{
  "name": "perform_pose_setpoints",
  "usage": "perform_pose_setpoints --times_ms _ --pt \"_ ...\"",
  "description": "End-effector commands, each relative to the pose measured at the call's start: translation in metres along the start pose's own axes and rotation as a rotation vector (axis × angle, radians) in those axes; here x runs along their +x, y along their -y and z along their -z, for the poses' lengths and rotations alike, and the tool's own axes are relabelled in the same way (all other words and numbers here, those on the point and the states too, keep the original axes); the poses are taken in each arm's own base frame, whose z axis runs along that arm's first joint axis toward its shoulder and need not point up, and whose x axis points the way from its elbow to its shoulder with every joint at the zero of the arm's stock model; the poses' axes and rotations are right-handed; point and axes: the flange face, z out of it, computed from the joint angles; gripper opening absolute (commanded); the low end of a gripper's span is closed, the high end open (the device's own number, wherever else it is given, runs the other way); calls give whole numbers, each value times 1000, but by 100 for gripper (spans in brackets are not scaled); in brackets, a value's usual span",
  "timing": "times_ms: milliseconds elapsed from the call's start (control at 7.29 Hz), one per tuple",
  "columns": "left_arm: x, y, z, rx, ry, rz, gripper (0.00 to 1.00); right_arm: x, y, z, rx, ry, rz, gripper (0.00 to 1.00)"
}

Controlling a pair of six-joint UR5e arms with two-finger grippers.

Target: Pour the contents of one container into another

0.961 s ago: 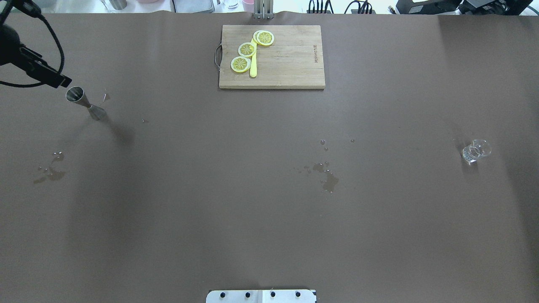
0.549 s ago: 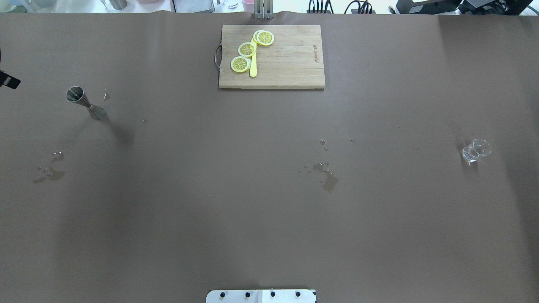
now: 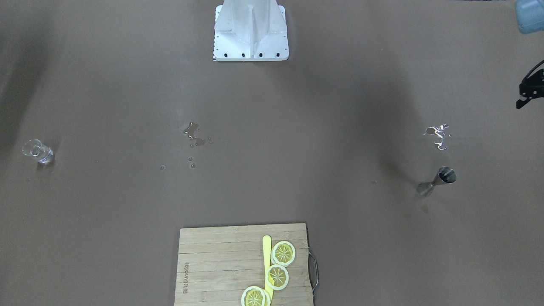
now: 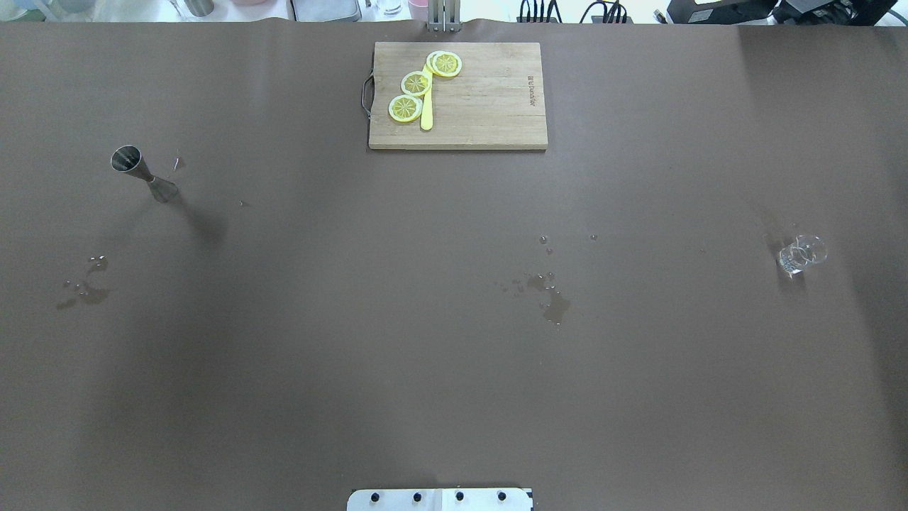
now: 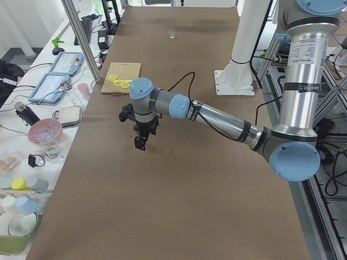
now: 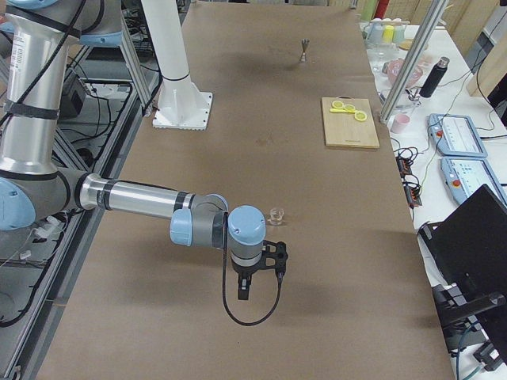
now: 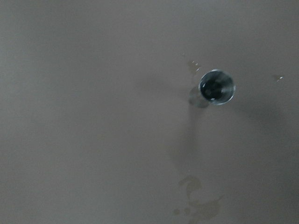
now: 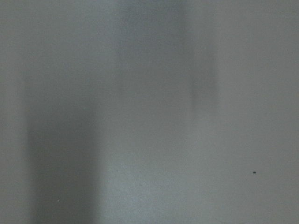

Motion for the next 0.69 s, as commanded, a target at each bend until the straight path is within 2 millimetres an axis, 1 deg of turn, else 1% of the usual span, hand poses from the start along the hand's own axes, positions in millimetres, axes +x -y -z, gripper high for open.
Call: perform_pose_setpoints --times_ms 0,137,275,412,549 --pt "-76 -68 3 -34 -9 81 98 -5 6 6 13 2 12 100" --pt "-99 -104 3 -12 -34 160 98 -5 6 5 12 4 11 100" --pt "-122 -132 8 33 -92 253 98 -4 5 4 10 4 9 100" --pt "-133 -143 6 55 -143 310 98 -4 5 4 10 2 11 100" --pt "-140 -148 -4 38 -156 334 98 -3 5 3 9 1 10 100"
